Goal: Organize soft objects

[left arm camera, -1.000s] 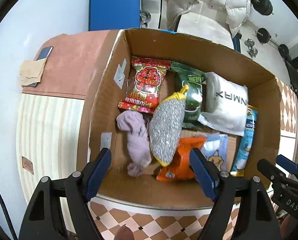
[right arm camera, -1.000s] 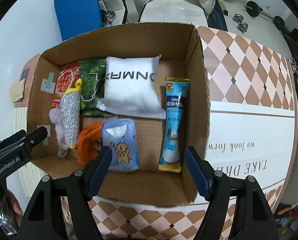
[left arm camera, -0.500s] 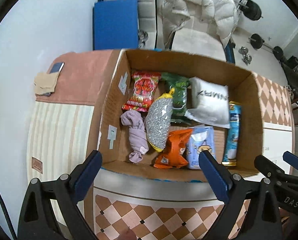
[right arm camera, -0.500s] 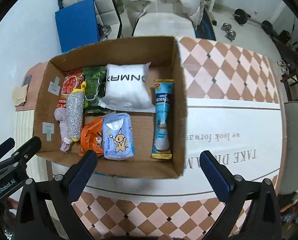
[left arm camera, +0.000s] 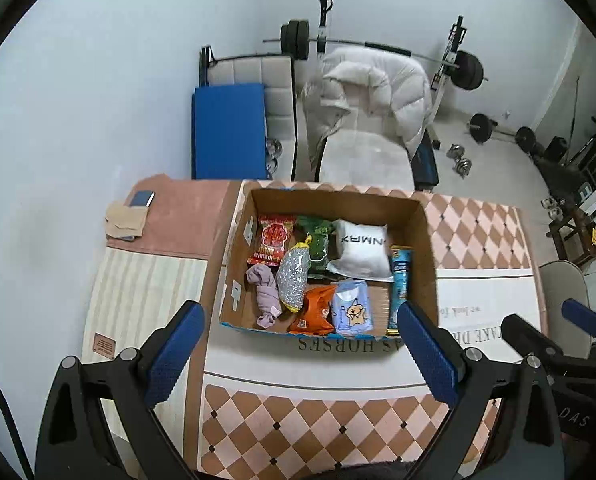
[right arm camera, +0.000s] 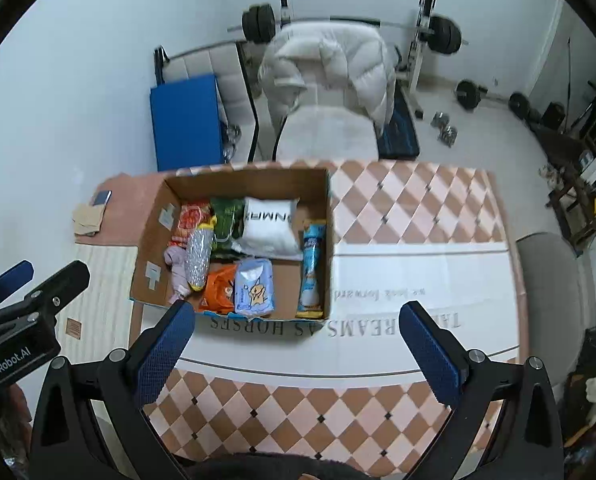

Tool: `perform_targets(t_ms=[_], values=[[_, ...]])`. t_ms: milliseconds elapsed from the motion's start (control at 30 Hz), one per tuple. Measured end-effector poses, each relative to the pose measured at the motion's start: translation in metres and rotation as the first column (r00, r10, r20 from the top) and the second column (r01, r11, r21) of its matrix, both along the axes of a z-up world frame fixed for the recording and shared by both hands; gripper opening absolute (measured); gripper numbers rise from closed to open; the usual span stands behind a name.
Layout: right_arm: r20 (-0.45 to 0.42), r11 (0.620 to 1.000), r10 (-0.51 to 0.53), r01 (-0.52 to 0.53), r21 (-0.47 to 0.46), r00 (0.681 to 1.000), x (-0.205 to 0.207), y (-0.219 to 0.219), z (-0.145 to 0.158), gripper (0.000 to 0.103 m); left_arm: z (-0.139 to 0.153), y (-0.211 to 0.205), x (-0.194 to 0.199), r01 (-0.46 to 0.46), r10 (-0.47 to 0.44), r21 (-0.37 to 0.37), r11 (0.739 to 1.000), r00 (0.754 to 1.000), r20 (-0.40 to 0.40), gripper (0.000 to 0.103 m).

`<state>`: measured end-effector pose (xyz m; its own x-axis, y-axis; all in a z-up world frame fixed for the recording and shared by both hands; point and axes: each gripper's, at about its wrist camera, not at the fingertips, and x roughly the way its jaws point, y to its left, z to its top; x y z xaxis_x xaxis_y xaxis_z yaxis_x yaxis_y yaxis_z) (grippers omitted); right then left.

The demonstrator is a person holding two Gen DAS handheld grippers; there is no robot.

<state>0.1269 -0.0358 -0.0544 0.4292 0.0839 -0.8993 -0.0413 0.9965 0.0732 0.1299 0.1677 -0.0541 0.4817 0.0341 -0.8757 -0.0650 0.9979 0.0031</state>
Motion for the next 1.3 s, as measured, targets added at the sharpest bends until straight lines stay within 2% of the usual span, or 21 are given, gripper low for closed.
perform_targets(t_ms=[200,333,467,633,767,933,1300], values=[[0.057,1.000,0.011,-0.013,0.023,0.998,-0.031,-0.007,0.041,0.103,0.031,-0.007,-0.026,0.010,-0.009,-0.002,1.000,0.999,0.039,0.099],[0.088,0.999,0.028,-0.030,0.025,0.996,-0.047,-0.008,0.059,0.103,0.045,-0.010,-0.039,0.012,-0.010,-0.019,1.000,0.998,0.057,0.099],[0.110,0.999,0.038,-0.039,0.010,0.993,-0.055,-0.010,0.070,0.103,0.055,-0.014,-0.047,0.013,-0.013,0.001,1.000,0.996,0.087,0.099],[0.112,0.999,0.039,-0.040,0.005,0.993,-0.059,-0.014,0.071,0.103,0.057,-0.017,-0.050,0.006,-0.006,-0.002,1.000,0.995,0.100,0.099],[0.112,0.999,0.013,-0.009,-0.038,0.994,-0.058,-0.017,0.070,0.103,0.051,-0.015,-0.049,-0.009,0.010,-0.013,1.000,0.997,0.078,0.103],[0.111,0.997,0.005,0.004,-0.073,0.994,-0.053,-0.016,0.066,0.103,0.041,-0.013,-0.046,-0.035,0.036,-0.016,0.999,0.998,0.054,0.103],[0.090,0.997,0.011,-0.003,-0.082,0.996,-0.045,-0.011,0.056,0.103,0.037,-0.015,-0.048,-0.040,0.040,-0.003,0.999,0.998,0.043,0.103]])
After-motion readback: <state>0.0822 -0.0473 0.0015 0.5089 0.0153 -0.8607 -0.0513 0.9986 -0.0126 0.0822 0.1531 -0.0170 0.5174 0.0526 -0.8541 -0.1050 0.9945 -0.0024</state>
